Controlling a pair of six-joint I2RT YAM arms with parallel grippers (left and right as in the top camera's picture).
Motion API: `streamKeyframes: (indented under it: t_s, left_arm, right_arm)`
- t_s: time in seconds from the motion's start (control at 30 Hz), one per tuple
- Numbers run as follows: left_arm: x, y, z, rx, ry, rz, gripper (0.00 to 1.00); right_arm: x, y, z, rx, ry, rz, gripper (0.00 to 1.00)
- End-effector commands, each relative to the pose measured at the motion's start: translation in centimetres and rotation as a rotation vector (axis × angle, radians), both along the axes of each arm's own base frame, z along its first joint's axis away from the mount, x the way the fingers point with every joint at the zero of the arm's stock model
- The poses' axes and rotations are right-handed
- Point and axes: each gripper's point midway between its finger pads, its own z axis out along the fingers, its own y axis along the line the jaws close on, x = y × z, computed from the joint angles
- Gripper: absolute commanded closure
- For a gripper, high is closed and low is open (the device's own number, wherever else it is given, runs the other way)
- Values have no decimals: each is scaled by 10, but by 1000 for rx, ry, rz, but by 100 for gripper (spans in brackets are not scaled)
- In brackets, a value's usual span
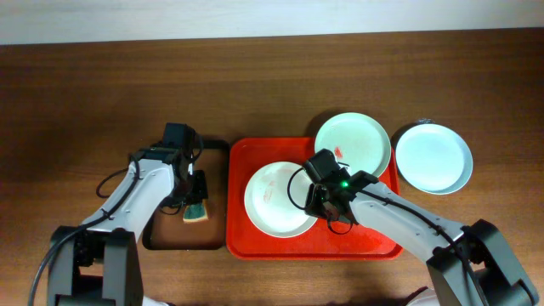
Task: Clean dirty plates on tray and stack at the side
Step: 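Grasp the sponge from the black tray with the left gripper, then carry the sponge with the left gripper onto the white plate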
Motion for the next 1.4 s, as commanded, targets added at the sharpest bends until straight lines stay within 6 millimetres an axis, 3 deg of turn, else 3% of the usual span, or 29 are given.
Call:
streamKeyframes:
  t_s: [0.0, 0.2, 0.3, 0.4, 0.43, 0.47, 0.53, 0.57, 0.63, 0.7, 0.73, 0.8, 0.9, 1.0, 1.07, 1.17, 1.2, 1.27, 1.33, 1.37]
  left_arm:
    - [-3, -7, -2, 8, 10, -43, 75]
    - [-16, 5, -14, 73, 39, -42, 72]
    - [-9, 2, -15, 59, 13, -42, 76]
    - [-18, -5, -34, 21, 77, -45, 80]
    - [-18, -8, -37, 5, 83, -46, 100]
    - [-17, -8, -36, 5, 81, -54, 100]
    - [-4, -10, -13, 1, 49, -64, 100]
    - [9, -12, 8, -6, -5, -65, 100]
    - [33, -17, 69, -18, -128, -100, 100]
    - [39, -18, 94, -21, -150, -100, 100]
    - [40, -18, 97, -21, -154, -100, 100]
    - [36, -17, 90, -19, -135, -100, 100]
    - [26, -16, 61, -16, -109, -100, 100]
    - [17, -14, 10, -20, -140, -100, 100]
    - [11, -13, -9, -22, -154, -100, 100]
    - [8, -14, -20, -32, -172, -100, 100]
    - [9, -14, -18, -31, -167, -100, 100]
    - [14, -14, 1, -28, -142, -100, 100]
    - [26, -16, 35, -27, -134, -100, 100]
    - [37, -18, 65, -29, -149, -100, 100]
  right_arm:
    - [-3, -2, -3, -15, 8, -1, 95]
    - [-3, -3, -3, -16, 9, 0, 95]
    - [-3, -3, -3, -16, 9, 0, 94]
    - [-3, -3, -3, -16, 9, -1, 95]
    - [-3, -3, -3, -16, 9, 0, 95]
    - [-3, -3, -3, -16, 9, 0, 95]
    - [-3, -2, -3, -15, 9, 0, 96]
    - [-4, -2, -3, -14, 14, 0, 95]
    - [-14, 6, -3, 37, 64, 16, 92]
    - [-12, 4, -3, 24, 56, 12, 66]
    - [-12, 3, -3, 21, 55, 12, 64]
    - [-12, 3, -3, 19, 54, 11, 64]
    - [-12, 3, -3, 18, 53, 11, 62]
    - [-12, 3, -3, 18, 53, 11, 62]
    - [-12, 3, -3, 18, 53, 11, 62]
    - [-12, 3, -3, 18, 53, 11, 62]
    - [-12, 3, -3, 18, 53, 11, 62]
    - [-12, 3, -3, 17, 53, 11, 89]
    - [-12, 3, -3, 18, 52, 11, 96]
    - [-12, 3, -3, 18, 53, 11, 96]
